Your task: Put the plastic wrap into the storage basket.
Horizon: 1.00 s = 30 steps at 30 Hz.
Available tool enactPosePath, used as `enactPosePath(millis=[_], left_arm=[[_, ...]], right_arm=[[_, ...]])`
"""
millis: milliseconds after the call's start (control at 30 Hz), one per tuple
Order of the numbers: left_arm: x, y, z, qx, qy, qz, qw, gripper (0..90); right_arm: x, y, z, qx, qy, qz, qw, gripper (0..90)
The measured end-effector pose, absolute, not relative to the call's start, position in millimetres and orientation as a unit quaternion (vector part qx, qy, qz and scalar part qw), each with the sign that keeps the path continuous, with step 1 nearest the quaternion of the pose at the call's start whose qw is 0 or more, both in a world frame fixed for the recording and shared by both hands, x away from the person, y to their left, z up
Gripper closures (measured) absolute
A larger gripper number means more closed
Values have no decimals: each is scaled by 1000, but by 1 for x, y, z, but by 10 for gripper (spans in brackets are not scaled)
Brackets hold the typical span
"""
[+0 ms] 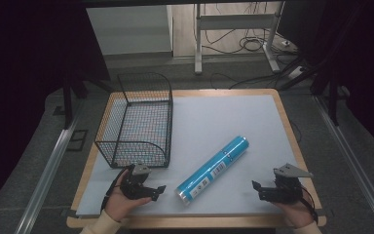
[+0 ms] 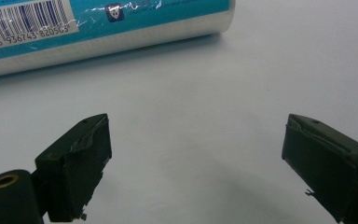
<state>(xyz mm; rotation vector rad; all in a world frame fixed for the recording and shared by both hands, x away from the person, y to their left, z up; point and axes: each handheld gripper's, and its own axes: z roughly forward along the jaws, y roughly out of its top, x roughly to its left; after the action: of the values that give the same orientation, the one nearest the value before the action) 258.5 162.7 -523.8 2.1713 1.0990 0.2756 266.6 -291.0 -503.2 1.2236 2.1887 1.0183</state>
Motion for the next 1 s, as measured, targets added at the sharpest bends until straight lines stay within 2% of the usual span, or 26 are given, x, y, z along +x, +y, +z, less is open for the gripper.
enactPosePath(millis=[1000], left_arm=[[254,161,-507,828,416,107,360,161]], right_arm=[[266,-289,-506,436,805,335,225,95]])
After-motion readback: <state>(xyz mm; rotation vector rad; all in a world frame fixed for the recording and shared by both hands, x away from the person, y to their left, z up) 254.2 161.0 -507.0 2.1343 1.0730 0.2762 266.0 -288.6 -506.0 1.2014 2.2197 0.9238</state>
